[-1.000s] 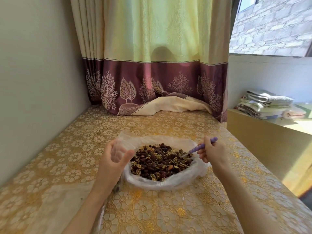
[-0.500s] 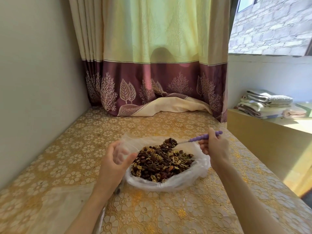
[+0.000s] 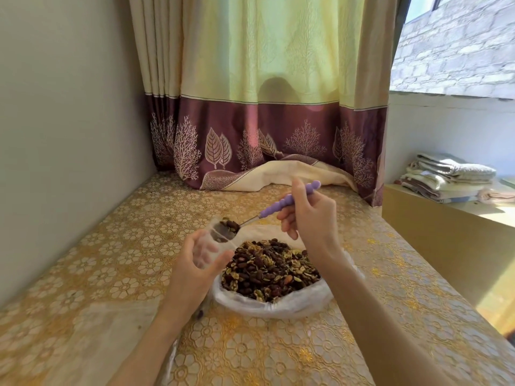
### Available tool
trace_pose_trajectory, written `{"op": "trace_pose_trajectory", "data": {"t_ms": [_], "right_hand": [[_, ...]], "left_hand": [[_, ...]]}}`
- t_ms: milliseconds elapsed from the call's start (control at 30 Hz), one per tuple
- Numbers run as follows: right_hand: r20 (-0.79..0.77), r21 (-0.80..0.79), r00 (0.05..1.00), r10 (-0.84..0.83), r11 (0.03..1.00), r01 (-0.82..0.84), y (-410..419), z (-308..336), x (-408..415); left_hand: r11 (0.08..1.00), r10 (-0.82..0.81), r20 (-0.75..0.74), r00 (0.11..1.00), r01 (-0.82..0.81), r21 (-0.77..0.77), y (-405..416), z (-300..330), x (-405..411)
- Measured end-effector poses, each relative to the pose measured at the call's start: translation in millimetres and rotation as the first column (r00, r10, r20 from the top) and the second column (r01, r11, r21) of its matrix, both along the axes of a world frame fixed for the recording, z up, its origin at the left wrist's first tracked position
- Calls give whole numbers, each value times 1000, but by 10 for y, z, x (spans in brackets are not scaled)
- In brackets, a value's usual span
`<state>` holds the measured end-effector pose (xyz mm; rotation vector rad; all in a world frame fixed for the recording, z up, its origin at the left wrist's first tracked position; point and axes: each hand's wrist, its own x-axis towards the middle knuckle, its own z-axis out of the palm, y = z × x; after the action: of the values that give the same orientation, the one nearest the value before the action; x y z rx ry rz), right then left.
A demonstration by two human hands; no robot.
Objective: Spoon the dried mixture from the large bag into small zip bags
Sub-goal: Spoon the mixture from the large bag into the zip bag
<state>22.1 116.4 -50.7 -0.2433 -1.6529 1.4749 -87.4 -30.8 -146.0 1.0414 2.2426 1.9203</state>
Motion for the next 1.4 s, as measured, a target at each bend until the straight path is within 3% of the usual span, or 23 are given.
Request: {"op": "trace_pose_trajectory", "data": {"t_ms": [100,233,600,900,1067,1400], "right_hand": [[12,171,1000,18,985,-20,-132,-5,-42],[-2,244,999,40,969,-38,-174,-11,-5],[-138,9,990,-5,1000,6,113,-45,198],[105,-107,955,-279,951,290,664,-424,463],[167,3,882,-441,895,447,869,-609,608],[278,43,911,-304,952,304,977,-663,664]], "left_hand": [[999,-13,42,999,10,52,-8,41,28],[997,-6,47,999,2,80,-14,65,46],[997,35,31,999,-37,64,-57,121,56],[988,44,100,994,-58,140,-81,134,31],[989,43,85,995,-55,140,-88,141,32],[994,52,46,998,-56,92,-63,130,38]]}}
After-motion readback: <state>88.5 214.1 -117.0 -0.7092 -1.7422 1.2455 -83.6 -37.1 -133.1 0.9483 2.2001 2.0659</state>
